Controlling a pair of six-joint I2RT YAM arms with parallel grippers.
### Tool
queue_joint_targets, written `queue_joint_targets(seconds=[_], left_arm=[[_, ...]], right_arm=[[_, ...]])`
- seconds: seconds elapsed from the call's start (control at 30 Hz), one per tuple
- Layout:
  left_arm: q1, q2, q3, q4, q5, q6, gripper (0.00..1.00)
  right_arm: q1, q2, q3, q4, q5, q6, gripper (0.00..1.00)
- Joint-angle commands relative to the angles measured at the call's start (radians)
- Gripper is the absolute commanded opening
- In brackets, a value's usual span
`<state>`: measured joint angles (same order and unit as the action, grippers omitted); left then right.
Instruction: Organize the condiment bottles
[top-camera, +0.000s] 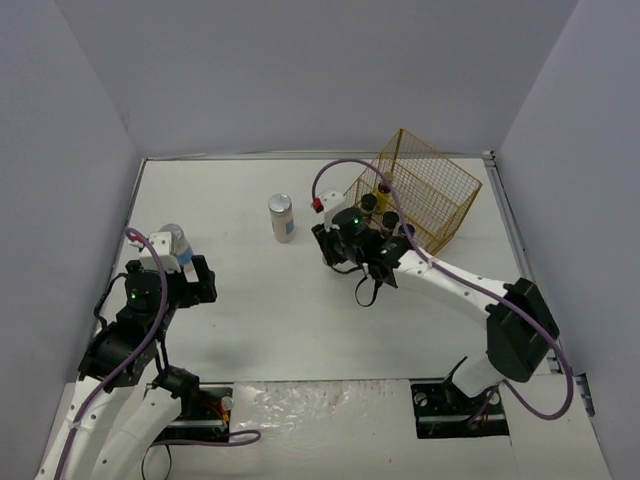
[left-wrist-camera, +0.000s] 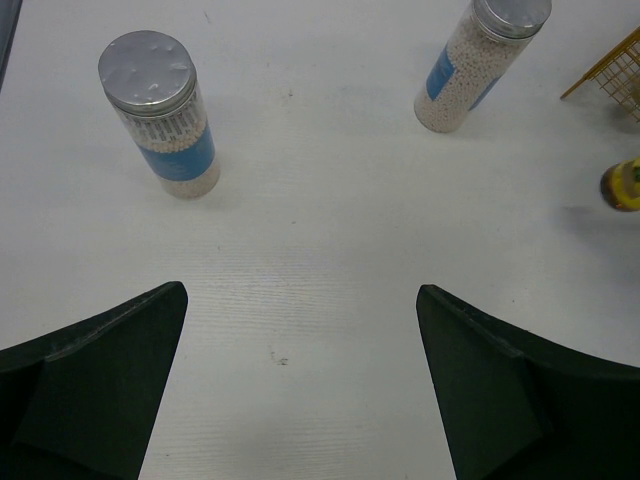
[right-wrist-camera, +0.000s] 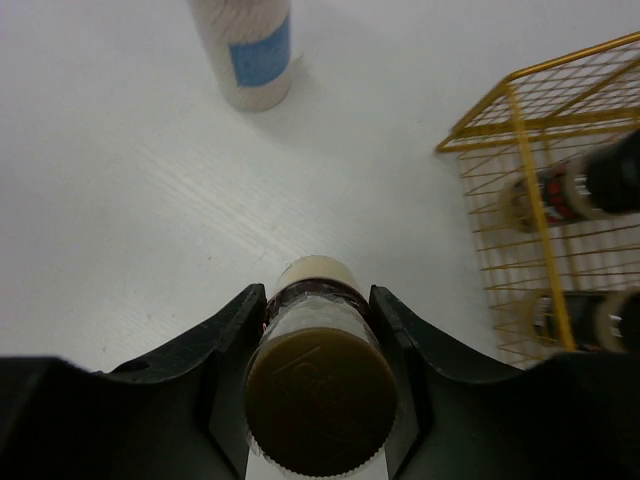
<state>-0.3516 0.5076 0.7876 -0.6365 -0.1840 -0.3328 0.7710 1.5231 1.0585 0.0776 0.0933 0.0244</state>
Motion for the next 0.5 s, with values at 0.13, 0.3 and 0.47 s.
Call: queue_joint_targets(seconds=[0.13, 0.3, 0.47], left_arm=[[0.019, 0.02, 0.025, 0.065, 0.008, 0.007, 0.97], [0.022, 0.024, 0.025, 0.067, 0.009, 0.003, 0.97], [0.026, 0.029, 0.026, 0.067, 0.013, 0.005, 0.97]], right_arm=[[-0.195, -0.189, 0.182, -0.014, 0.343, 0.143, 0.0], [-0.324, -0.169, 0.197, -0.019, 0.374, 0.204, 0.0], [-0.407, -0.119, 0.202, -0.017, 0.378, 0.251, 0.0]])
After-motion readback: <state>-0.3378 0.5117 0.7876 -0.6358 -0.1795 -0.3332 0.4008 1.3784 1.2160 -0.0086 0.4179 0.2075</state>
